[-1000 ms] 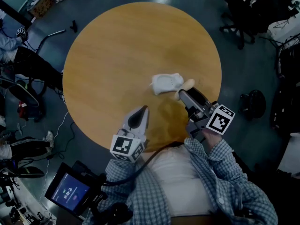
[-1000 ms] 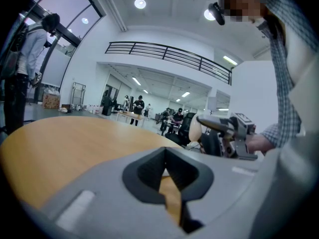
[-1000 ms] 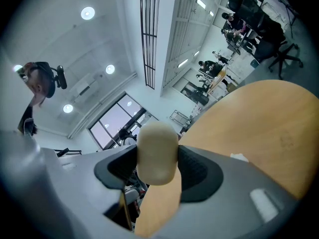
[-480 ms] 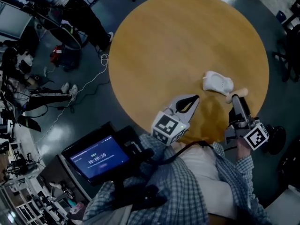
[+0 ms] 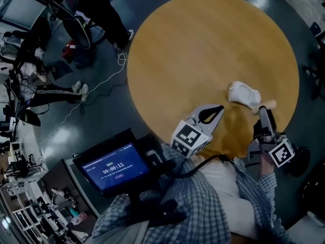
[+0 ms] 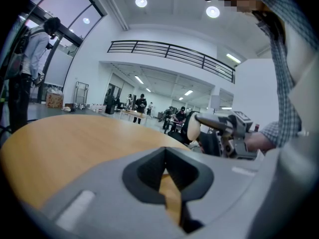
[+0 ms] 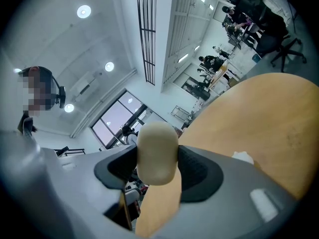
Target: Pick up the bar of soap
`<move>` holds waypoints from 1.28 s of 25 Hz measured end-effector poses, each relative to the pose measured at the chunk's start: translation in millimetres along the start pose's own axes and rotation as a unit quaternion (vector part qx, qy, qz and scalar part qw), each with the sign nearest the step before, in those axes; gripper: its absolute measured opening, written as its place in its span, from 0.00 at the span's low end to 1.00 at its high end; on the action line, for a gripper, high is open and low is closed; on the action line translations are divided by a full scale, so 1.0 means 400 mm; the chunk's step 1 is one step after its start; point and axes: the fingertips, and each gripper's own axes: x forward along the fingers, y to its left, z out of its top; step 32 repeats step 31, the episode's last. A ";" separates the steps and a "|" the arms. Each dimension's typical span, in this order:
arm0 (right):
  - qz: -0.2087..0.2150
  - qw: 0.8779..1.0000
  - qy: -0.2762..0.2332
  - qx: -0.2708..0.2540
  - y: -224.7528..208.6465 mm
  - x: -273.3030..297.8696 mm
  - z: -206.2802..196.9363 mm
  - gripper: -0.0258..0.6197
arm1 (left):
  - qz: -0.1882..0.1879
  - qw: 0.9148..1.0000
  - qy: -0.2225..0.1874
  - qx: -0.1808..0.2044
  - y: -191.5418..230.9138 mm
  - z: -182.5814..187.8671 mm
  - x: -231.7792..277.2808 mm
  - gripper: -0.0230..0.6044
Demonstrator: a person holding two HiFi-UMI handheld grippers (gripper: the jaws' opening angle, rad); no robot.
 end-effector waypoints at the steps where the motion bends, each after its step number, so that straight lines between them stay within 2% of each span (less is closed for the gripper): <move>1: -0.002 1.000 0.000 -0.002 0.000 -0.001 0.000 0.44 | 0.000 1.000 0.000 -0.002 0.000 -0.001 -0.001 0.03; 32: -0.008 1.000 -0.008 -0.011 0.007 0.004 0.015 0.44 | -0.002 1.000 -0.007 0.009 0.004 0.016 0.005 0.03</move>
